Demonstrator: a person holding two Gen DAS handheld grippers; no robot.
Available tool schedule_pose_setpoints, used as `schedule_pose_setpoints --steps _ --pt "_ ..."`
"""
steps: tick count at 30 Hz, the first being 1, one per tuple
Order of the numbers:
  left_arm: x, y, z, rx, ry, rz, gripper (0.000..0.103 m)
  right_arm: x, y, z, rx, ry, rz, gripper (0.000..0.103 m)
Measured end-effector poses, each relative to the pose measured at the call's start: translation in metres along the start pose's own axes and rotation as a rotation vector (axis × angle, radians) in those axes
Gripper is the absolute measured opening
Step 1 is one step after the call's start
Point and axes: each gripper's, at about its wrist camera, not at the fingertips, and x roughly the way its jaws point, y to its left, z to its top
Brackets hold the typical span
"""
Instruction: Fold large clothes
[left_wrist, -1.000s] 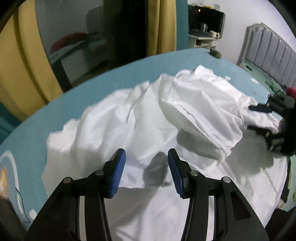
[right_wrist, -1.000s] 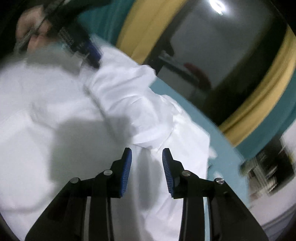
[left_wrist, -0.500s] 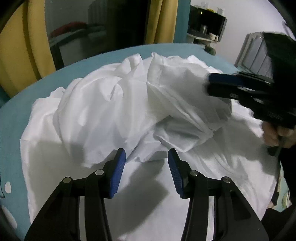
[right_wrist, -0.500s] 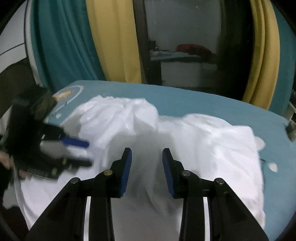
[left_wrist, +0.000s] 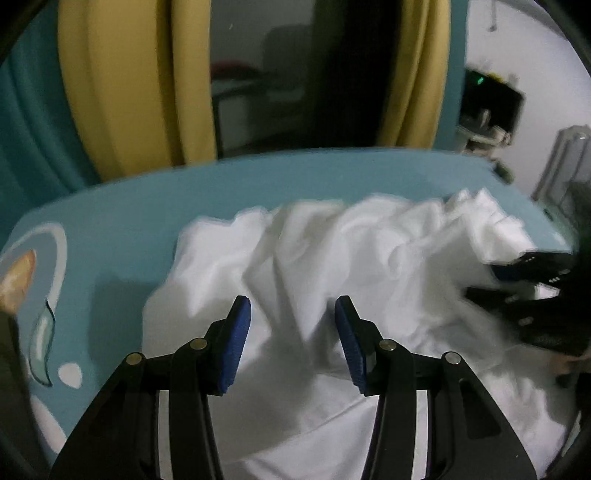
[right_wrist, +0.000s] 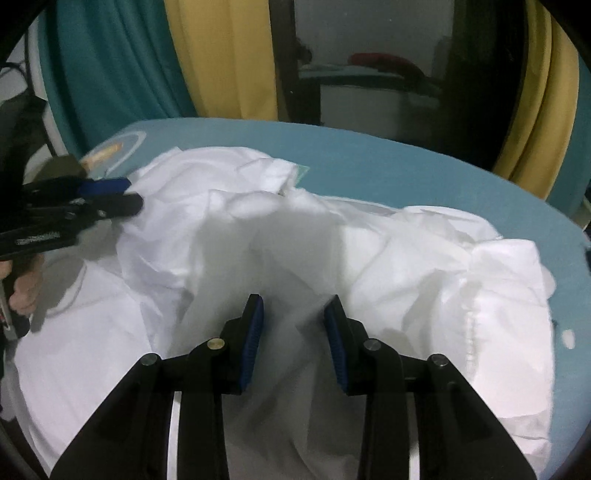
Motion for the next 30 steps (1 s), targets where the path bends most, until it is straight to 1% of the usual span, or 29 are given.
schedule_pose_setpoints --steps 2,7,11,14,16,18,19,20,23,24,27,29,30 --pt "0.008 -0.003 -0.008 0.014 0.034 -0.014 0.050 -0.009 -0.003 -0.004 -0.008 -0.003 -0.047 0.034" --pt "0.000 -0.009 -0.024 0.082 0.046 -0.051 0.050 -0.032 -0.018 -0.015 0.004 -0.024 -0.128 0.035" --pt "-0.007 -0.005 -0.031 0.063 0.055 -0.068 0.050 -0.038 -0.030 -0.026 0.030 -0.009 -0.152 0.037" --pt "-0.012 0.000 -0.034 0.053 0.057 -0.074 0.050 -0.039 -0.028 -0.030 0.027 0.000 -0.152 0.038" --pt "-0.022 0.002 -0.038 0.049 0.044 -0.079 0.050 -0.042 -0.021 -0.033 0.005 0.007 -0.163 0.038" --pt "-0.031 0.003 -0.040 0.045 0.026 -0.085 0.050 -0.047 -0.011 -0.035 -0.032 0.006 -0.175 0.042" --pt "-0.036 0.003 -0.040 0.045 0.016 -0.084 0.050 -0.050 -0.007 -0.037 -0.046 0.002 -0.175 0.046" --pt "-0.040 0.004 -0.039 0.046 0.005 -0.082 0.050 -0.053 -0.004 -0.038 -0.058 -0.005 -0.168 0.051" --pt "-0.051 0.005 -0.032 0.049 -0.043 -0.073 0.050 -0.064 0.005 -0.033 -0.078 -0.050 -0.104 0.060" --pt "-0.052 0.006 -0.028 0.043 -0.057 -0.066 0.050 -0.067 0.008 -0.029 -0.085 -0.070 -0.091 0.061" --pt "-0.053 0.007 -0.019 0.015 -0.070 -0.055 0.050 -0.068 0.016 -0.010 -0.101 -0.136 -0.073 0.062" --pt "-0.053 0.005 -0.016 0.005 -0.069 -0.057 0.050 -0.063 0.023 0.003 -0.113 -0.176 -0.036 0.062" --pt "-0.053 0.004 -0.015 0.005 -0.066 -0.060 0.050 -0.054 0.026 0.011 -0.117 -0.177 -0.012 0.062"
